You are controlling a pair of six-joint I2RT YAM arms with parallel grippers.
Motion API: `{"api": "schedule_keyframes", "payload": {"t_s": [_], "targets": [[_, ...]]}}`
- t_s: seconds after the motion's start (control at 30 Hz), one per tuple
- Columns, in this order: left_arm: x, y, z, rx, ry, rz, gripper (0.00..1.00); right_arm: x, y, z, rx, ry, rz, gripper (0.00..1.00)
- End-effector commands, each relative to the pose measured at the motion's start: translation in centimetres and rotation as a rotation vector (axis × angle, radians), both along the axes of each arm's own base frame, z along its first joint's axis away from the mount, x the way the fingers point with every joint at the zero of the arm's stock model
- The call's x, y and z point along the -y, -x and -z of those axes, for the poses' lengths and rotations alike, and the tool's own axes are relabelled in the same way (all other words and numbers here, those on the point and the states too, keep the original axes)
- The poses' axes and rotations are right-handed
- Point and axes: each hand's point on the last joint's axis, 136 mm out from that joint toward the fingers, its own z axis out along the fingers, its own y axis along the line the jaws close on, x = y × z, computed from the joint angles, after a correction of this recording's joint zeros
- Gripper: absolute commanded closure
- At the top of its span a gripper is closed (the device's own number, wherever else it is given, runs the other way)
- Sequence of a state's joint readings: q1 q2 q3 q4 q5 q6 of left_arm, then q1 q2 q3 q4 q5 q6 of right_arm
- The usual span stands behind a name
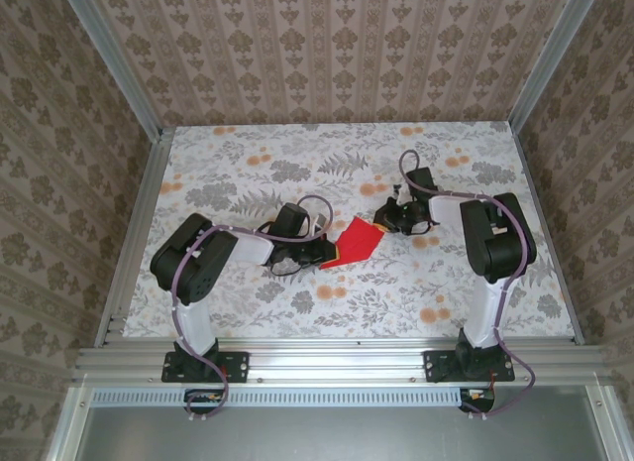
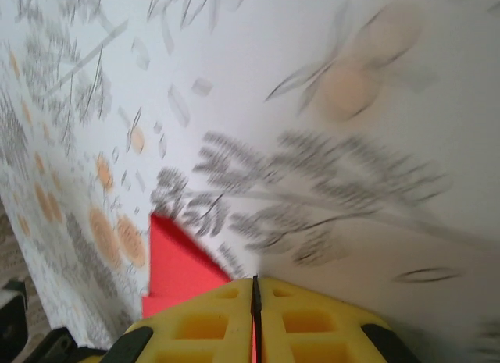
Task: Fold a paper plane with a square sheet of paper (pick it up from the middle)
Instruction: Fourth fold the wing at the center of the table.
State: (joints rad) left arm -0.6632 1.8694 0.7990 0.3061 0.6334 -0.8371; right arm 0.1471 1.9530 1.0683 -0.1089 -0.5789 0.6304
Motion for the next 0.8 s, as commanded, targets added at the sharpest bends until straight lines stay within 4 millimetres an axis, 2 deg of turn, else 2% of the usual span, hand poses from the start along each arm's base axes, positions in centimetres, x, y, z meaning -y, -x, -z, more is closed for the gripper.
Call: {"api": "schedule_keyframes", "payload": {"t_s": [0.0, 0.13, 0.27, 0.43, 0.63, 0.77], "targets": [[-4.2, 4.0, 5.8, -0.192, -0.214, -0.004, 1.00, 1.5, -1.5, -1.4, 0.061, 0.042, 0.024, 0.88], [-3.8, 3.6, 5.4, -0.181, -0.204, 0.004, 1.00, -1.5, 0.0, -5.9, 0.132, -0.088, -0.015, 0.87], [-3.5, 3.6, 5.3, -0.178, -0.203, 0.011, 1.00, -4.0, 2.9, -6.8, 0.141, -0.053, -0.036, 0.87], [-3.4, 3.6, 5.3, -0.176, -0.203, 0.011, 1.00, -6.5, 5.5, -4.2, 0.080, 0.009, -0.063, 0.88], [-3.4, 3.6, 5.6, -0.174, -0.210, 0.011, 1.00, -9.8, 6.9, -1.5, 0.002, -0.043, -0.129, 0.90], [-3.4, 3.7, 5.7, -0.175, -0.212, 0.011, 1.00, -10.3, 7.5, 0.1, -0.040, -0.045, -0.148, 0.91]]}}
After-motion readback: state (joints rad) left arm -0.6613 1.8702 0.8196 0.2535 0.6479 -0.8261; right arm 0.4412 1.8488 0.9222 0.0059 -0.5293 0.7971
